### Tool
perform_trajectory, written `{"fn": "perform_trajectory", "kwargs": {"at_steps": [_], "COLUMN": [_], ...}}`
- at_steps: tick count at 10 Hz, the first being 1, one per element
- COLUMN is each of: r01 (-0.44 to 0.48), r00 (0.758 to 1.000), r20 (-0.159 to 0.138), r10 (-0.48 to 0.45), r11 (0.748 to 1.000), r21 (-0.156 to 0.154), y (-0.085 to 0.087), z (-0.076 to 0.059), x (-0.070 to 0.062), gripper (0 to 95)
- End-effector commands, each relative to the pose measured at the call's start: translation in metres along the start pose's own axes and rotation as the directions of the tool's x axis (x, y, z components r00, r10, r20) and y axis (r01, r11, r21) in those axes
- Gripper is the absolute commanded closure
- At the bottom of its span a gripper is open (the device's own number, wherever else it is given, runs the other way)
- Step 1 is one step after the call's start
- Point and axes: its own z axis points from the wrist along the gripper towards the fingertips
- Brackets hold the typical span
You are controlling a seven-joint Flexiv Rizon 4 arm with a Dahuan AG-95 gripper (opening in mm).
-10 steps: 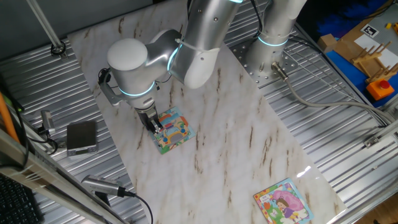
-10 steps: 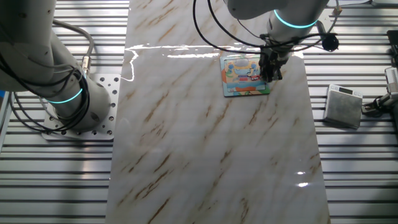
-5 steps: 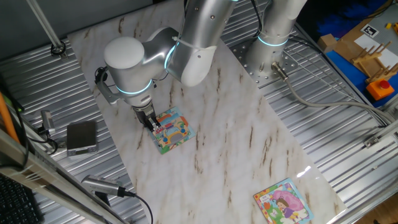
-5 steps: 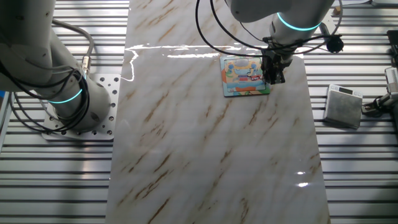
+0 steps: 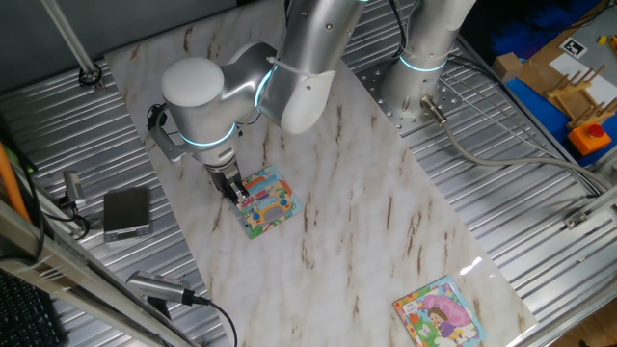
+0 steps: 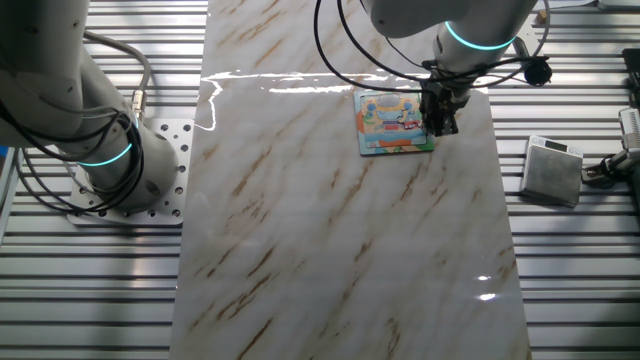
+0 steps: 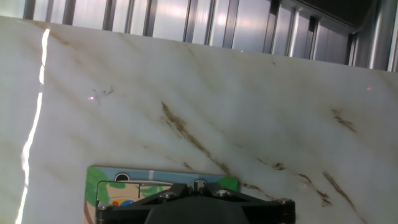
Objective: Assemble one piece of a puzzle
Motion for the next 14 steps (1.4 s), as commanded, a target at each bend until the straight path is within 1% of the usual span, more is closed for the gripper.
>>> {"fn": "perform_trajectory", "kwargs": {"at_steps": [1,10,11,12,14], "r01": [0.000,0.000,0.042,0.043,0.044], "r00": [1.000,1.000,0.999,0.999,0.999], "r20": [0.000,0.000,0.006,0.004,0.001], "r10": [0.000,0.000,-0.042,-0.043,-0.044], "r11": [1.000,1.000,0.999,0.999,0.999], "r21": [0.000,0.000,-0.002,-0.001,0.001], "y": [0.0000,0.0000,-0.0023,-0.0016,-0.0011], "z": [-0.0001,-0.0001,0.0087,0.0059,0.0037], "x": [0.0002,0.0002,-0.0004,-0.0003,0.0001], "gripper": [95.0,95.0,95.0,57.0,57.0]}}
